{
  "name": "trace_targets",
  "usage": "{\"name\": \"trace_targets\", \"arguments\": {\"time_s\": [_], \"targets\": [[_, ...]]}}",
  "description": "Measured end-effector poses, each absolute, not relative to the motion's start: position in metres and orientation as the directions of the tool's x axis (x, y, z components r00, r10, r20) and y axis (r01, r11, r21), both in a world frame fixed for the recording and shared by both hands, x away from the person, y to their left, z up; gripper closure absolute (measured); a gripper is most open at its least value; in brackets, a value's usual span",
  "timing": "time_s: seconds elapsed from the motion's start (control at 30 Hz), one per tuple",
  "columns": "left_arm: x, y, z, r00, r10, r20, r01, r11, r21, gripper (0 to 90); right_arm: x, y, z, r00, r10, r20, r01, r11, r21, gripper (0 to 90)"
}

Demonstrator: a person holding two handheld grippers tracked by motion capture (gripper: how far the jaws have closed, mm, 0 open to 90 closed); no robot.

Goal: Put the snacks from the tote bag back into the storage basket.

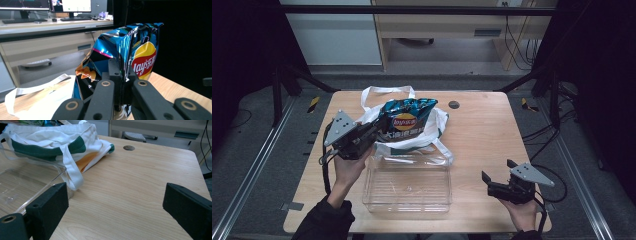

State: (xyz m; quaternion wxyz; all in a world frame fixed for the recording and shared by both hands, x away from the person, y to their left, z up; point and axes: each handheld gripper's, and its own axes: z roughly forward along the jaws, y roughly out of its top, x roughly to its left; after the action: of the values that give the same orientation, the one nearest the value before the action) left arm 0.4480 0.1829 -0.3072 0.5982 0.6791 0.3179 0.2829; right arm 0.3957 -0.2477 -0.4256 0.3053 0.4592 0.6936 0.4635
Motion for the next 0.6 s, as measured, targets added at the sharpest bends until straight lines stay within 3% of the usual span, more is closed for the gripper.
{"name": "trace_targets", "arguments": {"time_s": [0.6], "targets": [[0.403,0.192,-0.314,0.676,0.737,0.012,0.064,-0.074,0.995,89.8,0.395,-0.248,-0.425,-0.39,0.921,-0.003,0.352,0.152,0.924,6.6]]}}
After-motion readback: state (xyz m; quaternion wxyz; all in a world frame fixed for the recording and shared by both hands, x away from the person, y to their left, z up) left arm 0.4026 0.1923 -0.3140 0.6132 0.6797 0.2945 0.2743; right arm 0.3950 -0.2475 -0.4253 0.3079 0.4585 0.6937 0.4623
